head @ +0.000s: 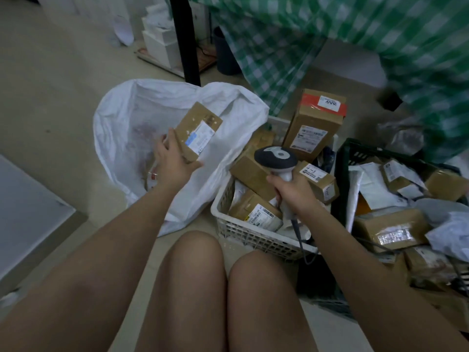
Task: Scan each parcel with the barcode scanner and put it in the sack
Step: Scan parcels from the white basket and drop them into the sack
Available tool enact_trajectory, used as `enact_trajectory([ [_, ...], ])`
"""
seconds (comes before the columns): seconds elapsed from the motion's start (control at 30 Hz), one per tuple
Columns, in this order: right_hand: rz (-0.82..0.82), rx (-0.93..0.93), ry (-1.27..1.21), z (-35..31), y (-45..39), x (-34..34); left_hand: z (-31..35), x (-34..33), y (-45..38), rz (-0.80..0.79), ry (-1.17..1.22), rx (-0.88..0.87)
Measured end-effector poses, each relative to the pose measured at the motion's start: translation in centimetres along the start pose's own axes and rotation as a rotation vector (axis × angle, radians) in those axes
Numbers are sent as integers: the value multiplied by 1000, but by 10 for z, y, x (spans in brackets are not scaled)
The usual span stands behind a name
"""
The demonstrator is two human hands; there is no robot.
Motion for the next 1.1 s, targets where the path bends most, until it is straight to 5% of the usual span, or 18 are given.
enact_trajectory([
  [0.13, 14, -18, -27, -5, -14, 7, -24, -17, -42, -286, -189, -22],
  [0.47, 289, -128, -72, 44, 5, 108, 100, -126, 19, -551, -176, -471],
  [0.9, 385, -169, -132, 68, -6, 173, 181, -261, 54, -726, -188, -651],
  [1.1, 360, -154, -189, 75, -21, 171, 208, -300, 51, -703, -375, -840],
])
Point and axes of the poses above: each hand's wrist, its own y-axis away from the middle knuckle, its own x-axis out of the back of the hand, z = x × y, the point moved 6 cm from there along -y, towards the middle knuckle, and after that the axes turned 1 degree about -y, right-handed, at the moved point
